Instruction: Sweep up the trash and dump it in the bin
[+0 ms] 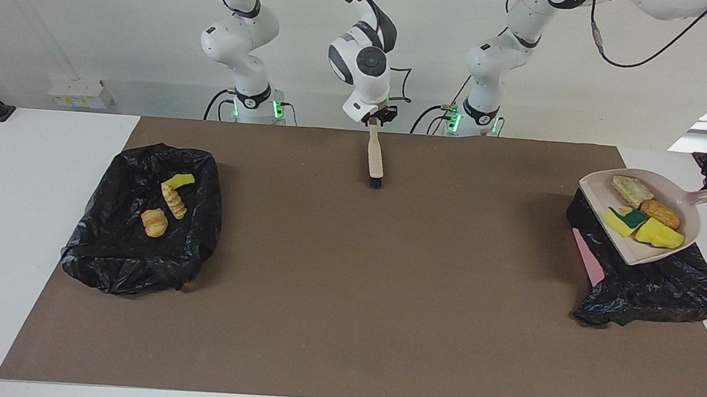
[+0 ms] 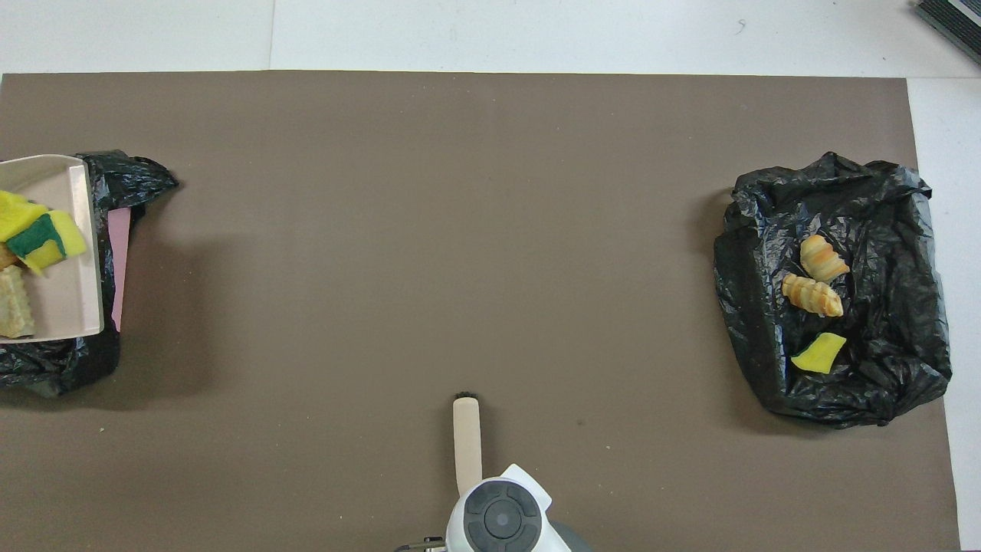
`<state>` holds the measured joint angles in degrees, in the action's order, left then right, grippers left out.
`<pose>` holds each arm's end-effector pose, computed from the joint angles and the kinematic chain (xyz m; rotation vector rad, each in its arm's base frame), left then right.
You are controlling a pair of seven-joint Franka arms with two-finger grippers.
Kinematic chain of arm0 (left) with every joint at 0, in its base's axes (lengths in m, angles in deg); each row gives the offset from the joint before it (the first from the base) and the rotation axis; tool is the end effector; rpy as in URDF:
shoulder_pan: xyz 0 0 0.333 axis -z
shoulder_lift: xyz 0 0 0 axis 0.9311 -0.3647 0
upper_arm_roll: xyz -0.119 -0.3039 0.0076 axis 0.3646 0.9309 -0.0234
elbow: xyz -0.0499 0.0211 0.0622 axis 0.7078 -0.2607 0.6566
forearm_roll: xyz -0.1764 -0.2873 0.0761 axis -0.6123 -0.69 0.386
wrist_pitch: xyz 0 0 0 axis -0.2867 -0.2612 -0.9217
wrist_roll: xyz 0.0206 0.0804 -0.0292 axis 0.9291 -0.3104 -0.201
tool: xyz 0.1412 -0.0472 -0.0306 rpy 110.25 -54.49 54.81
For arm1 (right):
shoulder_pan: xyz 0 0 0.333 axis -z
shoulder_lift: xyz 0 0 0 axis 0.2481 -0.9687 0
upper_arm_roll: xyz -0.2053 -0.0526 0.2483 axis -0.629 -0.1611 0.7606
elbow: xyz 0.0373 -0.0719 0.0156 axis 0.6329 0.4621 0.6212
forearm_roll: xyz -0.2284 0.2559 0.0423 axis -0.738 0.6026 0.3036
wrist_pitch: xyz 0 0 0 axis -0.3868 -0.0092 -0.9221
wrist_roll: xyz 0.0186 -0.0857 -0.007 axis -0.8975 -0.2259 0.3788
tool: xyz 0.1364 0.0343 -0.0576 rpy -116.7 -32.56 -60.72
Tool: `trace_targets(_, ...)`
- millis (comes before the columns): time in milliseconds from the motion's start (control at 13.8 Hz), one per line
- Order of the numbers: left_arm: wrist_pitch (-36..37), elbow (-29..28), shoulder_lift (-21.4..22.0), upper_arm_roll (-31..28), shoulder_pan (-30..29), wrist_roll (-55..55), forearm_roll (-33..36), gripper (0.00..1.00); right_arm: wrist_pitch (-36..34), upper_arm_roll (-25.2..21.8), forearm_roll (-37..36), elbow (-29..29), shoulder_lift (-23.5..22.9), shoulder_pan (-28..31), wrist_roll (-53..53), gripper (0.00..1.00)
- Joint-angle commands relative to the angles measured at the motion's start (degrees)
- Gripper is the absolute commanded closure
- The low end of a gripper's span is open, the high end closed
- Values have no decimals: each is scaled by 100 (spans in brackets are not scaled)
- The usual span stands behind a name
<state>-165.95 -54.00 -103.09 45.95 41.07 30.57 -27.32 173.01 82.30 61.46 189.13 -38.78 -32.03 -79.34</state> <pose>0.5419 0.2690 0.5259 -2.1633 2.0240 0.2714 0.2155 0.3779 0.3267 -2.9800 0.0061 0.5956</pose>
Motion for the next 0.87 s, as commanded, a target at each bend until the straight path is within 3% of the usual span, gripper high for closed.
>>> trace_targets(0, -265, 426, -253, 20, 47, 154, 727, 100, 182, -6, 147, -6, -38, 52, 118, 39)
trace_targets(145, -539, 364, -245, 28, 65, 110, 1367, 100, 173, -23, 69, -147, -65, 200, 127, 24)
trace_targets(362, -899, -310, -35, 20, 100, -161, 1801, 100, 69, -41, 24, -314, 22, 919, 257, 0)
trace_targets(579, -1356, -1312, 264, 28, 214, -1037, 2747, 100, -676, -67, -299, -1023, 163, 1597, 609, 0)
trace_targets(796, -1358, -1438, 362, 28, 381, -1243, 3731, 100, -2362, -76, -1021, -2516, -3, 2581, 917, 0)
